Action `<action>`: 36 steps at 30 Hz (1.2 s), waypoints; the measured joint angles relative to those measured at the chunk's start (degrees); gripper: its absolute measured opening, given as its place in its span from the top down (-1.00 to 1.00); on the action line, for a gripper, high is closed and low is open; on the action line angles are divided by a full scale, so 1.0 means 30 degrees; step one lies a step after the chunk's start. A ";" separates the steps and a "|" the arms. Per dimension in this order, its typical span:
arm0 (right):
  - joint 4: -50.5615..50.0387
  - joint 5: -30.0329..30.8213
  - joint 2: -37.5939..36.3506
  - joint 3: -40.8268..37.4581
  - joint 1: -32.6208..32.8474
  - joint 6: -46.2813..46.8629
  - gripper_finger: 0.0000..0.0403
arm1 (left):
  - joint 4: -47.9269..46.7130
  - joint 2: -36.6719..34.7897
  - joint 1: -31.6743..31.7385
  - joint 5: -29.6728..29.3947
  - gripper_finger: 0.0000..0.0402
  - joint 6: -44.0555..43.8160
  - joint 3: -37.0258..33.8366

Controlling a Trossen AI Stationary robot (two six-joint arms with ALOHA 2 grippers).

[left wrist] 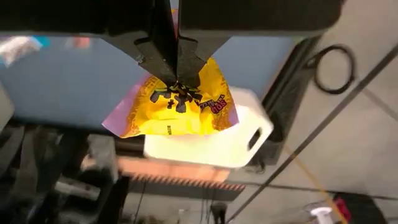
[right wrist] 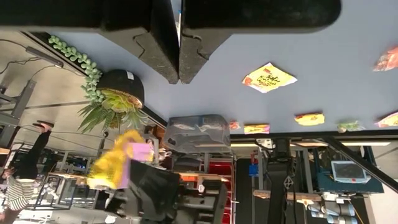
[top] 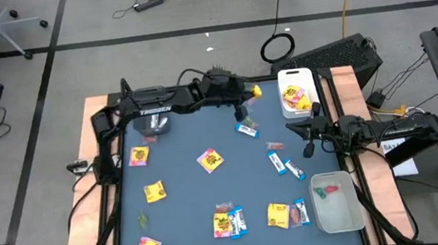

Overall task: Sort candy
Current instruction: Put the top yellow candy pack into the white bin

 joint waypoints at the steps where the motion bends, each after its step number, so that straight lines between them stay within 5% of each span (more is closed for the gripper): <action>1: 0.0019 0.0003 0.0001 0.0000 0.0006 0.0000 1.00 | 0.0212 0.0402 -0.0013 0.0171 1.00 -0.0333 0.0280; 13: 0.0117 -0.0017 0.0023 0.0000 0.0000 0.0006 1.00 | 0.2649 0.5438 -0.0897 0.0457 1.00 -0.1445 0.6020; 27: 0.0138 -0.0024 0.0023 0.0000 0.0000 0.0006 1.00 | 0.7725 0.8169 0.0262 0.1347 1.00 -0.4284 0.6752; 36: 0.0138 -0.0024 0.0023 0.0000 0.0000 0.0006 1.00 | 0.7577 1.1823 0.0128 0.2539 1.00 -0.5400 1.1497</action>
